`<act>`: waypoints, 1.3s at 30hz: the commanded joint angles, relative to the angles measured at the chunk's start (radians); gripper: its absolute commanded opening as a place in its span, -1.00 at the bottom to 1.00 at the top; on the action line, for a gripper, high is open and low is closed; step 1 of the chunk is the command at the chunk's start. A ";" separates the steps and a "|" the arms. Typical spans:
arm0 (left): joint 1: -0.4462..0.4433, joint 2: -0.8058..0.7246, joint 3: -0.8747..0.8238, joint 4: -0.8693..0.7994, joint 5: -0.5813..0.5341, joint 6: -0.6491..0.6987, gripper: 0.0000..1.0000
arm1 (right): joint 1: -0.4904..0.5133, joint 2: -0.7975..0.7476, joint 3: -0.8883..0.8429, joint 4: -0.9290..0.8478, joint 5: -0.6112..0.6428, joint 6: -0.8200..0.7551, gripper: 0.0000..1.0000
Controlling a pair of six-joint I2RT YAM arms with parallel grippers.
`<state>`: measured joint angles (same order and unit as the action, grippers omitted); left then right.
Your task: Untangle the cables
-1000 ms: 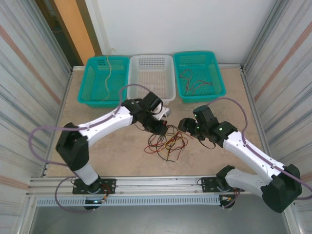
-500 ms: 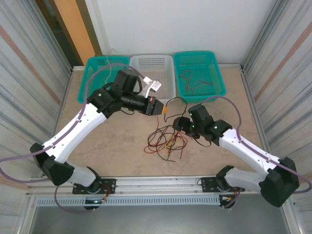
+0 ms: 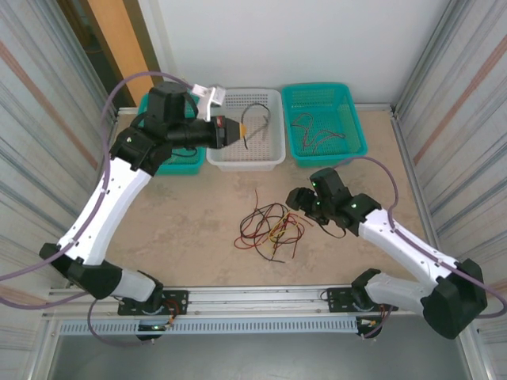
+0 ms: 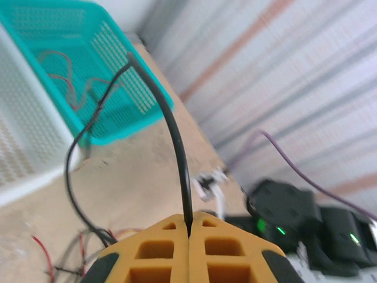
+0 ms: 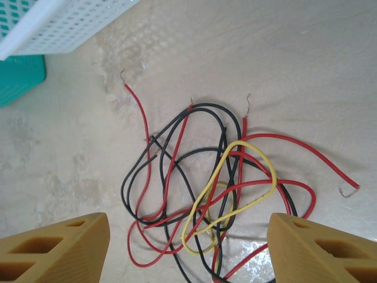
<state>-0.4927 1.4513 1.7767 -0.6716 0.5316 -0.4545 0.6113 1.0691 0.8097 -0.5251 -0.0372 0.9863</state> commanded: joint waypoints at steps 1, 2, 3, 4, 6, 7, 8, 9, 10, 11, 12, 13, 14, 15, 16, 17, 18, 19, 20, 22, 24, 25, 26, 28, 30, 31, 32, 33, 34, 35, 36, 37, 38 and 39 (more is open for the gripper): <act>0.041 0.091 0.086 0.061 -0.048 -0.014 -1.00 | -0.001 -0.073 -0.017 -0.070 0.041 0.033 0.40; 0.054 0.120 0.105 0.074 -0.045 -0.014 -1.00 | -0.001 -0.089 -0.028 -0.078 0.046 0.037 0.40; 0.072 0.157 0.125 0.082 -0.044 -0.019 -1.00 | -0.002 -0.115 -0.041 -0.083 0.049 0.041 0.40; 0.086 0.192 0.154 0.068 -0.054 -0.027 -1.00 | -0.003 -0.123 -0.050 -0.086 0.048 0.044 0.40; 0.115 0.275 0.231 0.035 -0.069 -0.023 -1.00 | -0.003 -0.136 -0.060 -0.097 0.043 0.047 0.38; 0.126 0.311 0.260 0.021 -0.087 -0.019 -0.86 | 0.000 -0.137 -0.060 -0.103 0.044 0.048 0.38; 0.137 0.351 0.294 0.017 -0.095 -0.014 -0.59 | 0.001 -0.140 -0.060 -0.111 0.048 0.048 0.37; 0.147 0.389 0.315 0.019 -0.097 -0.010 -0.41 | 0.005 -0.143 -0.059 -0.117 0.055 0.048 0.37; 0.156 0.431 0.340 0.010 -0.105 -0.016 -0.26 | 0.007 -0.148 -0.059 -0.120 0.061 0.048 0.37; 0.165 0.468 0.355 0.006 -0.098 -0.029 -0.13 | 0.008 -0.151 -0.057 -0.127 0.067 0.047 0.38; 0.171 0.492 0.361 0.004 -0.086 -0.039 -0.06 | 0.008 -0.155 -0.053 -0.132 0.072 0.048 0.38; 0.174 0.509 0.364 -0.002 -0.077 -0.047 0.00 | 0.007 -0.159 -0.046 -0.137 0.074 0.046 0.38; 0.174 0.512 0.351 0.004 -0.066 -0.050 0.05 | 0.009 -0.160 -0.040 -0.142 0.075 0.041 0.39; 0.170 0.504 0.323 0.021 -0.056 -0.046 0.10 | 0.009 -0.159 -0.032 -0.145 0.076 0.036 0.39; 0.163 0.487 0.289 0.037 -0.061 -0.038 0.15 | 0.010 -0.156 -0.025 -0.147 0.076 0.027 0.40; 0.156 0.466 0.259 0.042 -0.074 -0.026 0.18 | 0.009 -0.148 -0.018 -0.147 0.073 0.019 0.40; 0.151 0.448 0.235 0.043 -0.080 -0.010 0.18 | 0.009 -0.139 -0.011 -0.147 0.068 0.011 0.40; 0.145 0.423 0.205 0.044 -0.078 0.009 0.15 | 0.009 -0.123 -0.003 -0.145 0.064 0.001 0.40; 0.131 0.391 0.166 0.043 -0.085 0.035 0.11 | 0.010 -0.109 0.008 -0.147 0.061 -0.005 0.40; 0.097 0.327 0.082 0.018 -0.142 0.092 0.03 | 0.010 -0.073 0.028 -0.151 0.054 -0.013 0.38; 0.062 0.260 -0.008 -0.021 -0.203 0.154 -0.04 | 0.019 -0.024 0.043 -0.148 0.042 -0.018 0.37; 0.045 0.225 -0.072 -0.033 -0.224 0.173 -0.08 | 0.028 -0.007 0.047 -0.139 0.037 -0.021 0.37; 0.028 0.189 -0.145 -0.034 -0.236 0.178 -0.10 | 0.042 0.012 0.048 -0.131 0.037 -0.025 0.36; -0.010 0.118 -0.283 -0.019 -0.244 0.181 -0.11 | 0.061 0.049 0.050 -0.119 0.034 -0.026 0.33; -0.059 0.075 -0.399 0.002 -0.238 0.177 -0.12 | 0.077 0.088 0.062 -0.115 0.033 -0.027 0.31; -0.088 0.068 -0.445 0.006 -0.237 0.181 -0.16 | 0.082 0.107 0.069 -0.112 0.033 -0.026 0.31; -0.120 0.071 -0.480 0.000 -0.250 0.183 -0.22 | 0.085 0.124 0.079 -0.108 0.030 -0.027 0.30; -0.141 0.080 -0.503 -0.011 -0.260 0.183 -0.29 | 0.088 0.137 0.088 -0.106 0.028 -0.029 0.28; -0.162 0.090 -0.526 -0.025 -0.269 0.180 -0.35 | 0.089 0.151 0.100 -0.106 0.030 -0.030 0.26; -0.178 0.100 -0.547 -0.032 -0.273 0.178 -0.38 | 0.091 0.158 0.114 -0.116 0.036 -0.030 0.24; -0.193 0.112 -0.568 -0.033 -0.277 0.183 -0.40 | 0.095 0.163 0.129 -0.138 0.063 -0.023 0.23; -0.211 0.128 -0.581 -0.034 -0.298 0.197 -0.38 | 0.097 0.160 0.138 -0.159 0.093 -0.013 0.23; -0.228 0.148 -0.586 -0.037 -0.324 0.213 -0.35 | 0.097 0.153 0.137 -0.169 0.109 -0.006 0.24; -0.243 0.177 -0.583 -0.042 -0.349 0.230 -0.35 | 0.098 0.141 0.128 -0.169 0.121 0.001 0.24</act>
<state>-0.7116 1.5913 1.2022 -0.6899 0.2584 -0.2794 0.7013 1.2293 0.9131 -0.6449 0.0227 0.9794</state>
